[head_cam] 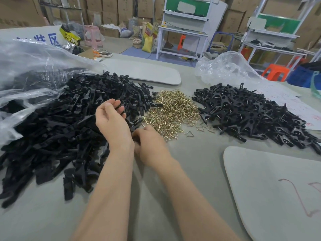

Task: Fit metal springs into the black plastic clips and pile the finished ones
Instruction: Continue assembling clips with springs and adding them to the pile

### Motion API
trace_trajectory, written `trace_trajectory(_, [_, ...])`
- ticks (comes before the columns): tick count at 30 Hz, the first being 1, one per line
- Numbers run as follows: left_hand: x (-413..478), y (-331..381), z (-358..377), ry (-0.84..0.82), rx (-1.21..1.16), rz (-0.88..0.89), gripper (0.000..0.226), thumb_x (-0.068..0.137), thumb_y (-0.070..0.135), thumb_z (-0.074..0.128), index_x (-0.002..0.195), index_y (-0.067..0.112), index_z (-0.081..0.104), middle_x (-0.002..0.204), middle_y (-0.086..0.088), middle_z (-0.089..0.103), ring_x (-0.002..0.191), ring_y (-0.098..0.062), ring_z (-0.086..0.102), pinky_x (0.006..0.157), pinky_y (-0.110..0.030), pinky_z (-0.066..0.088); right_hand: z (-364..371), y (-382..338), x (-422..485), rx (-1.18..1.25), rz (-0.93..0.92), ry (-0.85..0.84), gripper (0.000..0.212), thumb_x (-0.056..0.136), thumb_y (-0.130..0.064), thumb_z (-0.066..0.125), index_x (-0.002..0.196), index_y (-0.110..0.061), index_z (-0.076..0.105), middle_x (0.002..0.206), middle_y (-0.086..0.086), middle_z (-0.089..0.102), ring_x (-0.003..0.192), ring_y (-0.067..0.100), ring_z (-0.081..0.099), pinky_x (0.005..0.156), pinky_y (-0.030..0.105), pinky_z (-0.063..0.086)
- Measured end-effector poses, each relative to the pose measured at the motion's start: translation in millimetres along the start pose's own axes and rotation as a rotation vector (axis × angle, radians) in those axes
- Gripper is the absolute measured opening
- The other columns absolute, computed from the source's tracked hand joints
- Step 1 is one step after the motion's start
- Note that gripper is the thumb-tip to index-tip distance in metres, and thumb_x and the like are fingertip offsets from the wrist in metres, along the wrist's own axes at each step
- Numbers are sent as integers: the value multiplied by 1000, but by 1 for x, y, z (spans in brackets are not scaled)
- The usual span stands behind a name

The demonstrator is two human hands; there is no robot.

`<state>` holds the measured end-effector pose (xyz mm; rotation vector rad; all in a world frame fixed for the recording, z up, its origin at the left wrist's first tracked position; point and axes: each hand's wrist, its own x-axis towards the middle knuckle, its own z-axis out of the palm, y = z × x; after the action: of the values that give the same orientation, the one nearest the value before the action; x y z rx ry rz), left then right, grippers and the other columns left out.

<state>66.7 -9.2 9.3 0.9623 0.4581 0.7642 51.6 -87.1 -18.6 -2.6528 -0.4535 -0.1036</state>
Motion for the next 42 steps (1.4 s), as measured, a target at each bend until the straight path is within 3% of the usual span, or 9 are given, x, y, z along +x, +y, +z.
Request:
trace_trajectory(6, [-1,-4,2,-79,106,-8,20,96,12,42,89,24,57,88,7,65,77,-2,61,70,-18,49,-4,15,9,91,91,94,21,89,-8,51,104,-15,64,103,7,62,93,26,58,72,26,40])
trace_trajectory(10, [-5,-10,3,-281,348,-31,9,92,14,54,95,22,58,98,4,62,99,-16,61,96,-39,49,-30,42,7,725,274,145,11,88,-7,60,87,-18,58,82,-1,62,68,11,56,60,13,41])
trace_trajectory(15, [-22,-19,9,-628,541,-170,17,92,23,60,107,16,62,106,-2,64,101,-15,59,98,-39,48,-46,62,-2,1118,316,174,16,89,2,59,84,-13,59,66,-1,53,49,3,44,48,14,38])
trace_trajectory(21, [-24,-21,9,-652,578,-174,18,91,18,62,109,14,62,95,0,62,101,-20,61,97,-39,49,-45,57,-6,1063,241,147,6,89,-4,62,89,-10,63,67,0,59,45,1,46,48,13,39])
trace_trajectory(26, [-23,-24,9,-664,569,-199,5,91,19,62,95,22,61,91,4,61,95,-18,60,98,-41,48,-44,60,-2,1082,457,330,26,98,-25,51,81,-12,66,54,-7,48,37,1,31,39,14,26])
trace_trajectory(30, [-26,-25,9,-702,579,-210,14,90,15,62,84,27,59,85,0,63,85,-19,61,95,-45,50,-48,58,1,1343,510,252,25,98,-3,40,113,-2,60,74,2,53,49,6,40,46,15,33])
trace_trajectory(33, [-26,-26,9,-721,586,-210,8,91,14,62,89,22,62,86,-4,63,85,-20,61,94,-46,50,-47,62,-1,1270,414,275,37,97,5,42,134,2,45,87,7,60,66,11,55,60,16,51])
trace_trajectory(38, [-26,-27,9,-726,569,-215,14,91,11,60,105,8,63,86,-8,63,81,-21,59,95,-48,50,-42,61,-1,1184,300,408,11,94,1,53,101,-4,59,87,9,66,69,8,68,65,16,54])
trace_trajectory(42, [-24,-27,8,-737,533,-209,8,91,7,60,96,12,64,86,-9,65,81,-23,61,95,-48,50,-37,61,-1,1032,227,374,20,92,-2,56,85,-20,63,89,9,68,77,13,68,74,23,55])
